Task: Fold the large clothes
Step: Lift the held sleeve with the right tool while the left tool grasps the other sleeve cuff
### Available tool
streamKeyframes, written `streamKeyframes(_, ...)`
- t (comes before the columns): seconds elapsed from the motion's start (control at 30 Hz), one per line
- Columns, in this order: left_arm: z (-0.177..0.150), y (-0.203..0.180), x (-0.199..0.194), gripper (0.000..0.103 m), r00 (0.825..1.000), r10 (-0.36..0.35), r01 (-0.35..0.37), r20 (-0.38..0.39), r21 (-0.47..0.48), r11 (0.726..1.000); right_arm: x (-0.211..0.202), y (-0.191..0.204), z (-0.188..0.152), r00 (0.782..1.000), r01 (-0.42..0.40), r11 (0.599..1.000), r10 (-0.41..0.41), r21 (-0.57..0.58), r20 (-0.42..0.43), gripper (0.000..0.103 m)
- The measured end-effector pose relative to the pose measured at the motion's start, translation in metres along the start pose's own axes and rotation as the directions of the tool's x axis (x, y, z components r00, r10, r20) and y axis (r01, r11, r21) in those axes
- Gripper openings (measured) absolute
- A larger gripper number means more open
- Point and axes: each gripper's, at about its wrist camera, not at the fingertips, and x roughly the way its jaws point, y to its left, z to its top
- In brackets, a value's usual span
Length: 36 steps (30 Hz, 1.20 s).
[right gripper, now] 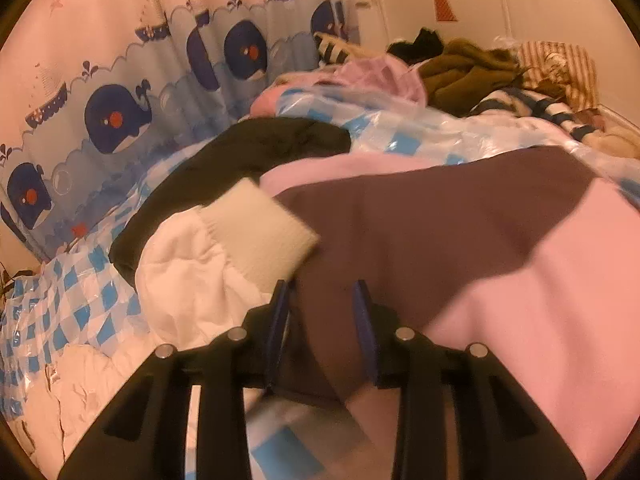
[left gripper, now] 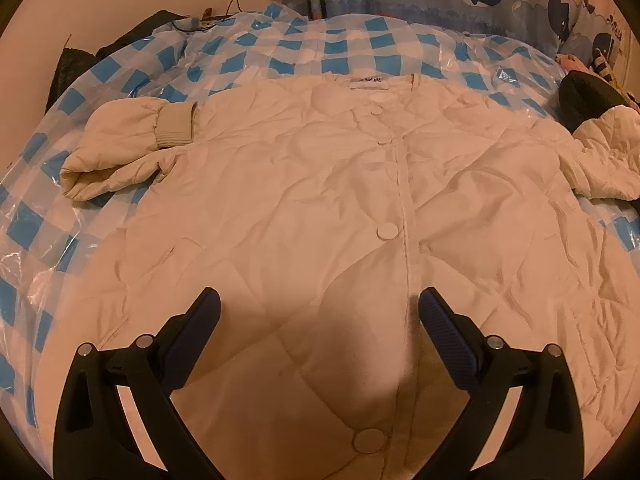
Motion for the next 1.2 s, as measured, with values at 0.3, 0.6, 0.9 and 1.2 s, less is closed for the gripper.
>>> streamKeyframes(0.3,0.03,0.031,-0.017,0.096,0.982,0.155,-0.16,0.106,0.042,0.986,-0.102,0.117,-0.132,0.892,-0.449,0.861,0.413,-0.238,-0.187,0.06)
streamKeyframes(0.6,0.137,0.14,0.041,0.096,0.955,0.274,-0.288,0.111,0.144,0.947,-0.128,0.243,-0.249,0.745,-0.657,0.69,0.529,-0.304,-0.408,0.061)
streamKeyframes(0.9,0.157,0.198,0.142,0.073,0.983,0.172,-0.165,-0.07,0.104,0.981,-0.087,0.24,-0.293,0.759,-0.62,0.711,0.438,-0.332,-0.482,0.062)
streamKeyframes(1.2,0.156,0.197,0.169,0.023,0.98,0.165,-0.142,-0.113,0.194,0.971,-0.085,0.241,-0.3,0.768,-0.614,0.703,0.428,-0.358,-0.477,0.065)
